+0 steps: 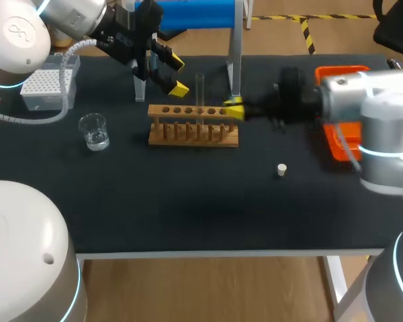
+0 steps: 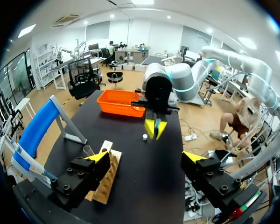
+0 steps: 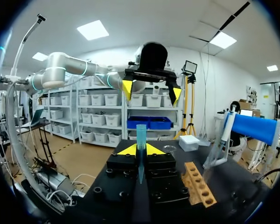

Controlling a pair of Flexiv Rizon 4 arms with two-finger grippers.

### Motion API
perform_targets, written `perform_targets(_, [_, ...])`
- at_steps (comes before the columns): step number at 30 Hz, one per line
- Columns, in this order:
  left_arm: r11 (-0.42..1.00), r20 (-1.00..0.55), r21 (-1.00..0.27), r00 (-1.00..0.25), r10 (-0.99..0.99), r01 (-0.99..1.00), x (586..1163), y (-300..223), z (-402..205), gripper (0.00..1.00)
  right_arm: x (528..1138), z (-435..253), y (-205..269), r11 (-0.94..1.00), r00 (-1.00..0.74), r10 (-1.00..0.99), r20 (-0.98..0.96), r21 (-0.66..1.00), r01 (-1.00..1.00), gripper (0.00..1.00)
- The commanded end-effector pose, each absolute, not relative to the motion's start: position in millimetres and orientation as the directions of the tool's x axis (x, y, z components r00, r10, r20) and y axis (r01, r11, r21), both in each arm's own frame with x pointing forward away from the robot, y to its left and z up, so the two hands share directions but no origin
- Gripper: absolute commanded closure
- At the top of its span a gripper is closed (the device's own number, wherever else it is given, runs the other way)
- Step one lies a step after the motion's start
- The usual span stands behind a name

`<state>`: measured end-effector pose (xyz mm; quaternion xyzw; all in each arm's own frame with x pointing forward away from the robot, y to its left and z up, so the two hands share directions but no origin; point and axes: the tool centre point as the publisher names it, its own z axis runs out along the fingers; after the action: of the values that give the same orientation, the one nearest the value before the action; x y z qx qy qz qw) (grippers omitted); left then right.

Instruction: Invert the test tube, pick up the pipette, mount the tip to pipette, aspirate from beaker and dispense into the tube, eject the tip, return the pipette, and cap with the stopper.

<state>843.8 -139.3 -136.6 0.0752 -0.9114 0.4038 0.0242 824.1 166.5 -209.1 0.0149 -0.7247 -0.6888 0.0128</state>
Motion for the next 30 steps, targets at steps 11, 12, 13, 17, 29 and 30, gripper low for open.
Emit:
perform_targets(11, [0.666,0.108,-0.729,-0.987,-0.116,-0.158,844.3,-138.6,-135.2,0.00,796.0,-233.1,-0.5,0.013,-1.000,0.002,-0.003,1.000,-0.003,1.00])
perform_targets(12, [0.666,0.108,-0.729,-0.987,-0.116,-0.158,844.3,-138.6,-135.2,0.00,795.6,-235.2,-6.1,0.011,-1.000,0.001,-0.007,1.000,-0.007,1.00])
perform_targets(13, [0.666,0.108,-0.729,-0.987,-0.116,-0.158,844.3,-138.6,-135.2,0.00,794.4,-237.2,-11.1,0.004,-1.000,-0.010,-0.012,1.000,-0.012,1.00])
perform_targets(17, [0.666,0.108,-0.729,-0.987,-0.116,-0.158,844.3,-138.6,-135.2,0.00,790.8,-244.2,-25.5,-0.010,-0.999,-0.033,-0.025,1.000,-0.025,1.00])
perform_targets(29, [0.666,0.108,-0.729,-0.987,-0.116,-0.158,844.3,-138.6,-135.2,0.00,785.7,-256.0,-45.8,-0.024,-0.999,-0.030,0.012,1.000,0.013,1.00])
perform_targets(30, [0.666,0.108,-0.729,-0.987,-0.116,-0.158,844.3,-138.6,-135.2,0.00,785.1,-256.5,-46.1,-0.024,-0.999,-0.030,0.013,1.000,0.014,1.00])
